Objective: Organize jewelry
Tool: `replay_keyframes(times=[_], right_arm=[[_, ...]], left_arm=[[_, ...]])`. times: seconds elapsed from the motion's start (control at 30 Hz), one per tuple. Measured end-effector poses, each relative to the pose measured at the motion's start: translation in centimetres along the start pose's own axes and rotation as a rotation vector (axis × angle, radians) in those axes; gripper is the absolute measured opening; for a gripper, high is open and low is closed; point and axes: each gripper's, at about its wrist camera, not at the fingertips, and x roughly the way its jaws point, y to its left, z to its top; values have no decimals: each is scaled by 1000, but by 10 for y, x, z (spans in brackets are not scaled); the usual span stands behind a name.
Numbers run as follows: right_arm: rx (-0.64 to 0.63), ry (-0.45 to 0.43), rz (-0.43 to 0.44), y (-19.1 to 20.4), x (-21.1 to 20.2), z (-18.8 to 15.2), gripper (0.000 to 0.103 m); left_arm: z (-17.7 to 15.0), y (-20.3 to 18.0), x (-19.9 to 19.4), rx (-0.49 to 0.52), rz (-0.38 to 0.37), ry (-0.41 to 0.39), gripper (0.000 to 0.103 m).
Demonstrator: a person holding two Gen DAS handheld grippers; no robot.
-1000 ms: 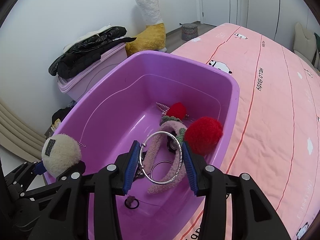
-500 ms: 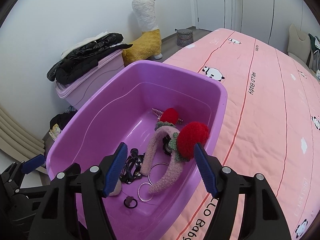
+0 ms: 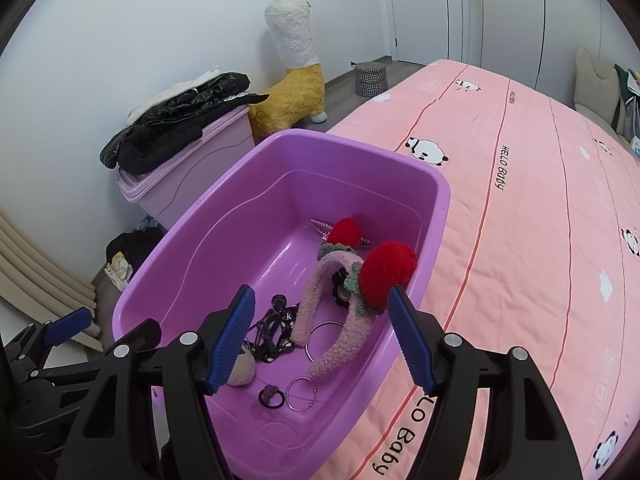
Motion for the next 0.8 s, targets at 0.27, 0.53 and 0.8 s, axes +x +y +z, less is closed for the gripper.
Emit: replay_keyframes(times=[0.27,0.53,0.8], right_arm=[[4,-30,7,8,-32,3,66],[22,-68,3,7,-66,6,67],[26,-102,3,7,-93,9,67]], left_arm=[[1,3,-29,-5,-18,-26,95],[4,8,-61,-8,-20,-76,96],[8,8,-84,-4,-22,-116,96]])
